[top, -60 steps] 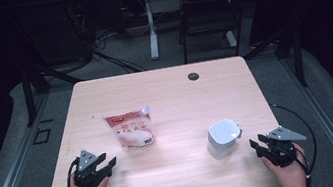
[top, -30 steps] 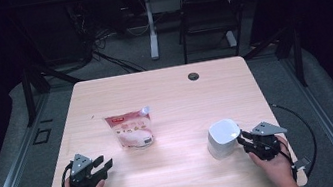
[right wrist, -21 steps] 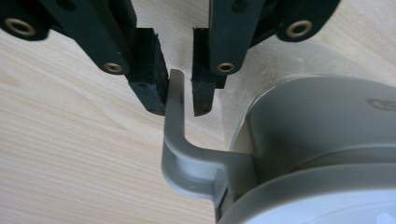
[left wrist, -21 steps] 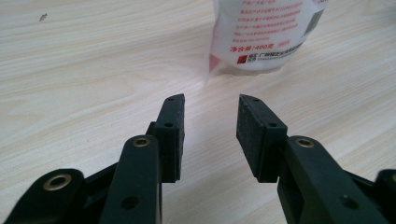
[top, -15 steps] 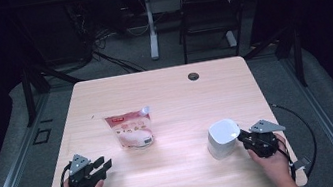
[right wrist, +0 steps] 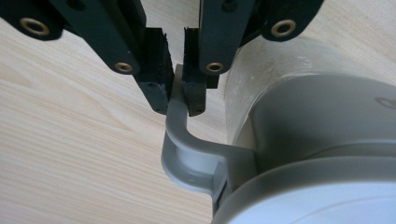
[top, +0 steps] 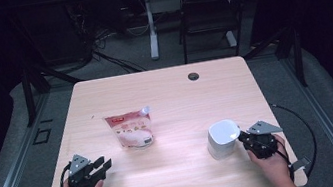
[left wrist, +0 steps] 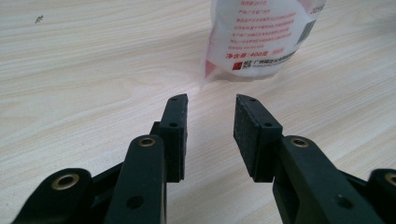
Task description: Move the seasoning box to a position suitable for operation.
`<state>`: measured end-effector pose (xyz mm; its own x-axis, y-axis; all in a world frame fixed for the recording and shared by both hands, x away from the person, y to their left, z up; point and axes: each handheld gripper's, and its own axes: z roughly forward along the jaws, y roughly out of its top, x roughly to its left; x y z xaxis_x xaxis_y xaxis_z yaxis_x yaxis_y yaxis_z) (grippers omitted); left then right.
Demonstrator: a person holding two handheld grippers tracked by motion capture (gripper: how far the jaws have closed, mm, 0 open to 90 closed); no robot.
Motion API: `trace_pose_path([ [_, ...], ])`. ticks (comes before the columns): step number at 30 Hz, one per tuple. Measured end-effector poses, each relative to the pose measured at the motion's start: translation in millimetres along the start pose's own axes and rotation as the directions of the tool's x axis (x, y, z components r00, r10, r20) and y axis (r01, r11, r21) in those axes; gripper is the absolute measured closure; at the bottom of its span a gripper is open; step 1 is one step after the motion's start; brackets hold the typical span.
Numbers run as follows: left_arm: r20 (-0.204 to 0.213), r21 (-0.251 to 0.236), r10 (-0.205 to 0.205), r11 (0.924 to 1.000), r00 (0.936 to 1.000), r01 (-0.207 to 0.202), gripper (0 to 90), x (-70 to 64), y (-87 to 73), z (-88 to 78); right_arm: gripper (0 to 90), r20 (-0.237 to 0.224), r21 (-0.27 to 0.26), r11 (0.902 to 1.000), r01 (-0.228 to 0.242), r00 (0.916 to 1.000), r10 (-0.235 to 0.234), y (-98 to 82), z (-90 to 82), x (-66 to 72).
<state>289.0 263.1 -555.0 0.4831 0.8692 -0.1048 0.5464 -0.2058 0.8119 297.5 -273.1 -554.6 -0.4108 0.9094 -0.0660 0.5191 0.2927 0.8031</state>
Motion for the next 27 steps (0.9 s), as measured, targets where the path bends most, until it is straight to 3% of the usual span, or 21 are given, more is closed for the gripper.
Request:
trace_pose_path([
  [5, 0.015, -0.005, -0.017, 0.9998, 0.9997, 0.017, 63.8, -1.1, 0.2, 0.2, 83.1, -0.003, 0.006, 1.0, -0.007, 1.0, 0.007, -1.2, -2.5, 1.9],
  [15, 0.026, 0.013, 0.029, 0.9995, 0.9992, -0.03, 64.4, -7.6, 0.5, 0.0, 83.6, -0.033, 0.03, 0.9995, 0.009, 0.9994, -0.008, -2.0, -10.0, 17.9],
  [27, 0.023, 0.01, 0.044, 0.999, 0.9988, -0.044, 64.5, -8.2, 0.6, -0.3, 83.2, -0.063, 0.058, 0.9981, 0.02, 0.9979, -0.017, -2.8, -16.8, 28.8],
])
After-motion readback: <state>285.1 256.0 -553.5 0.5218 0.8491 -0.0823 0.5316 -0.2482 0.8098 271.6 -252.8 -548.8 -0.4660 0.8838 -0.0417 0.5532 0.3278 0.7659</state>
